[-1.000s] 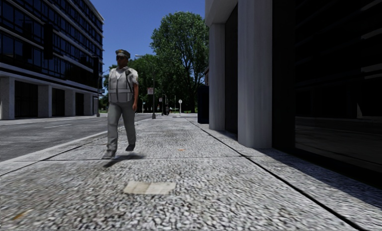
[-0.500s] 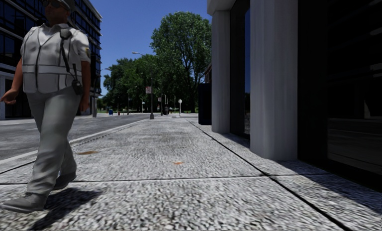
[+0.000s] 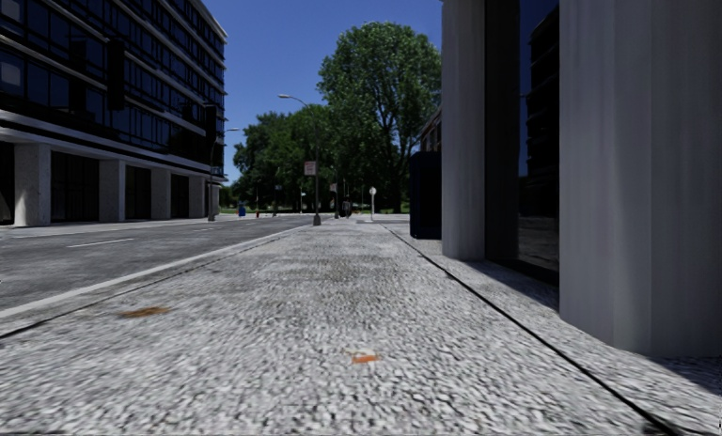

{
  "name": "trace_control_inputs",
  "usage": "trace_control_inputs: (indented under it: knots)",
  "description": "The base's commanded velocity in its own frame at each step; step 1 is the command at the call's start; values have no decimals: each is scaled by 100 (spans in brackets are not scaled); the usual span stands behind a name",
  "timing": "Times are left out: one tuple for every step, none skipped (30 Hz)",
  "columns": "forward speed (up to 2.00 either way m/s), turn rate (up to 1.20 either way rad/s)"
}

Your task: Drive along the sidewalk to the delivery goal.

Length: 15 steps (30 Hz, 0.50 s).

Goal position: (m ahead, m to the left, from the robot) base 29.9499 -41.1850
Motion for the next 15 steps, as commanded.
trace_control_inputs:
  knots:
    - [200,37]
    - [200,37]
    - [200,36]
    - [200,36]
    - [200,36]
    - [200,25]
    - [200,25]
    - [200,0]
    - [200,0]
    - [200,0]
    - [200,0]
    - [200,0]
    - [200,0]
    - [200,0]
    - [200,0]
